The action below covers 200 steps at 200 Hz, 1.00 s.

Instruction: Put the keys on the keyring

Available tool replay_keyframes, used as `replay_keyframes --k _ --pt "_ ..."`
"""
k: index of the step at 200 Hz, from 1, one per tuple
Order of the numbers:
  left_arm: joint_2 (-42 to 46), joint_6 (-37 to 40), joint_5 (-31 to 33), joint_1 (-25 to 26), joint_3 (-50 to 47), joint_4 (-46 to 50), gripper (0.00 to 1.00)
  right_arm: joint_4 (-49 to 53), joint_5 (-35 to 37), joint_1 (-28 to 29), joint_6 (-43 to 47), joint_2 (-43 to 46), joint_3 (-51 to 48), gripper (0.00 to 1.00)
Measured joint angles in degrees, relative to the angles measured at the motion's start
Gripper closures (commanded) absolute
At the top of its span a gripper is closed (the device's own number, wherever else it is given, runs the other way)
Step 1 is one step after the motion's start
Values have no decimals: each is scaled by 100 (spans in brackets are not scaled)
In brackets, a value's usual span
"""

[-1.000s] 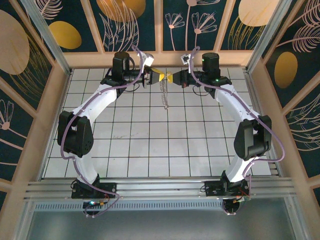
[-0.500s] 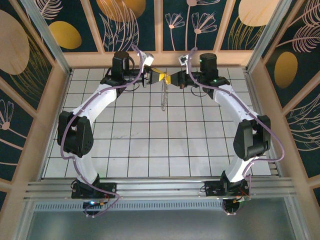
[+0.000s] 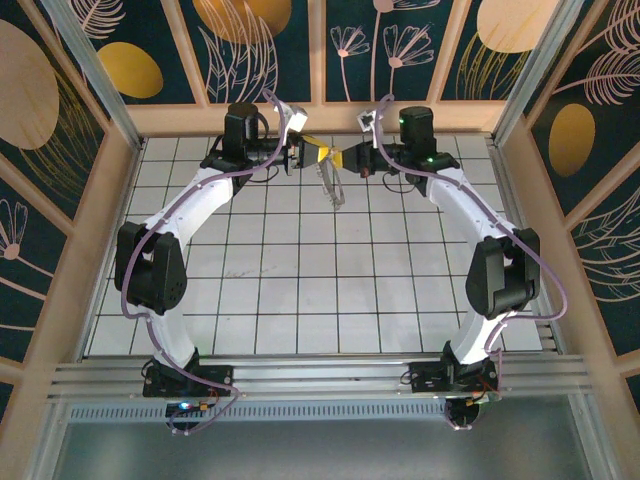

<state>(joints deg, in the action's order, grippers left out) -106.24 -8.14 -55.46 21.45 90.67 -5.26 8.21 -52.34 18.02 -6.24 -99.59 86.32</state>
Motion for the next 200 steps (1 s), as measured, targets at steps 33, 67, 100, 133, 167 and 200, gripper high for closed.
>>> replay_keyframes --k 33,67,100,133,167,200 --pt "0 0 2 0 0 -7 100 133 -26 -28 2 0 295 100" --pt "0 0 2 0 28 -11 100 295 -42 -24 24 -33 433 100" --pt "0 -4 9 0 28 -7 98 393 -24 -24 66 -76 481 100" --pt "0 -138 90 -2 31 -94 71 476 7 -26 138 -129 636 100" --pt "11 -474 243 -61 -83 -490 59 525 44 -72 149 -356 811 100" --pt "59 -841 433 -330 -385 -857 57 623 83 -85 164 -662 938 100"
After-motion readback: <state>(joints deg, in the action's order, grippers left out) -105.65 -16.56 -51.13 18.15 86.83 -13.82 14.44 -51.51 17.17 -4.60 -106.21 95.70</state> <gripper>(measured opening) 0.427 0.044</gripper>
